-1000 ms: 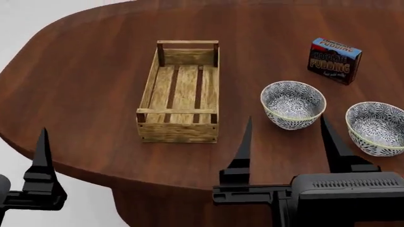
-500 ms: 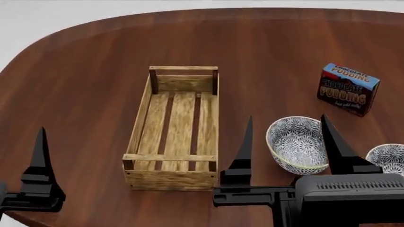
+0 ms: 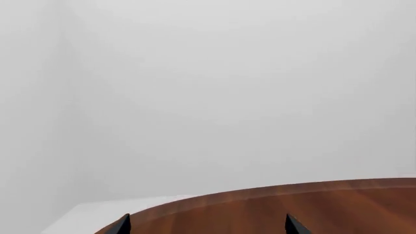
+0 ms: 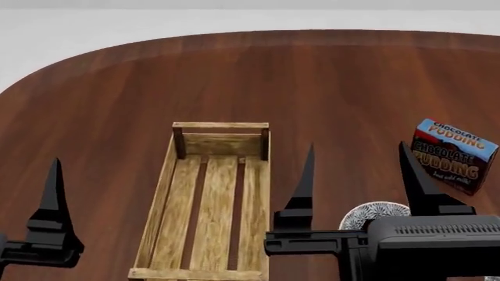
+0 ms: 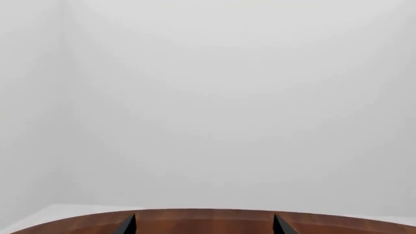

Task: Stack the left bowl on the right bowl and place them in the tray.

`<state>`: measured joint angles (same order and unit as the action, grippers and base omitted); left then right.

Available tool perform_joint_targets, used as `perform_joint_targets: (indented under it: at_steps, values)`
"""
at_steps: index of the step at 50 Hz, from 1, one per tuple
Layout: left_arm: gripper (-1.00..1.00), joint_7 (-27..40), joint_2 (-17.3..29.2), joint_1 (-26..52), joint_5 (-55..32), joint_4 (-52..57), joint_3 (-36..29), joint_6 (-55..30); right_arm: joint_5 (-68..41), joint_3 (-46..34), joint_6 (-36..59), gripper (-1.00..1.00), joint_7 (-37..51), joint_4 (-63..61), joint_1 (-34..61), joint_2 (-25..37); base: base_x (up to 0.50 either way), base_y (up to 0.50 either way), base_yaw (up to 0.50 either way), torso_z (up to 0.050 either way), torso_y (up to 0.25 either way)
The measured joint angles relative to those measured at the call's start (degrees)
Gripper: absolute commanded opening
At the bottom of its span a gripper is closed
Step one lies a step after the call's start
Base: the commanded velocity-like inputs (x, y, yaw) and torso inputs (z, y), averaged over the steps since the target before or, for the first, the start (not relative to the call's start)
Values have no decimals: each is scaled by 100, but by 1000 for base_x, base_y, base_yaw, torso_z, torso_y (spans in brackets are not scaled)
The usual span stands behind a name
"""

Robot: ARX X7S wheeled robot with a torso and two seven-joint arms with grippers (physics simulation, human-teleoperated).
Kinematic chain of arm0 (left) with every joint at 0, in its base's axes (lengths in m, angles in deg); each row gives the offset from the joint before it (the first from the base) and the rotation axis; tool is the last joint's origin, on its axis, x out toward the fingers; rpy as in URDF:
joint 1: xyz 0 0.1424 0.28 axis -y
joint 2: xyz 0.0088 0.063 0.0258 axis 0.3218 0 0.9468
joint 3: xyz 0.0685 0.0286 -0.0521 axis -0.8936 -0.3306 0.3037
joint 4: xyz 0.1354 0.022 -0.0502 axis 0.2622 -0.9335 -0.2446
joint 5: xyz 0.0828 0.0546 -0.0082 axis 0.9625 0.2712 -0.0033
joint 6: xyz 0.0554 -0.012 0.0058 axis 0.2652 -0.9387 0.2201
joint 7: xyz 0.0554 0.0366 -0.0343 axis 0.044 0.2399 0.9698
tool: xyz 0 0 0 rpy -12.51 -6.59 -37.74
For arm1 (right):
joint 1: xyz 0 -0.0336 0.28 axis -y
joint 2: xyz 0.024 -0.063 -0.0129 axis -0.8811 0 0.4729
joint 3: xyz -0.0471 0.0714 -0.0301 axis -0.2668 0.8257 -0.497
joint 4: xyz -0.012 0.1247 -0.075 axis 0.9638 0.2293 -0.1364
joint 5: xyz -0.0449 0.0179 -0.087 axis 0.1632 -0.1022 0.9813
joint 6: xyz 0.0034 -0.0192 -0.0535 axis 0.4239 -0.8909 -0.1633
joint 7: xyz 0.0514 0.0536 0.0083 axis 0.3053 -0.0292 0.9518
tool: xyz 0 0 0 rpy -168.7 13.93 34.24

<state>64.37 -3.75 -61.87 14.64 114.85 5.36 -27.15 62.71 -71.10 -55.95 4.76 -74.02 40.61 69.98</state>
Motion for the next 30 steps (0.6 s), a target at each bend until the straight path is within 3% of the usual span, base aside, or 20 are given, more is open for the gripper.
perform_joint_targets:
  at_steps: [30]
  values:
    - [100,52,110,-82,-19,16,-77,96,-86,-4,16,100,117,-26,8,56,500,0,0,0,1]
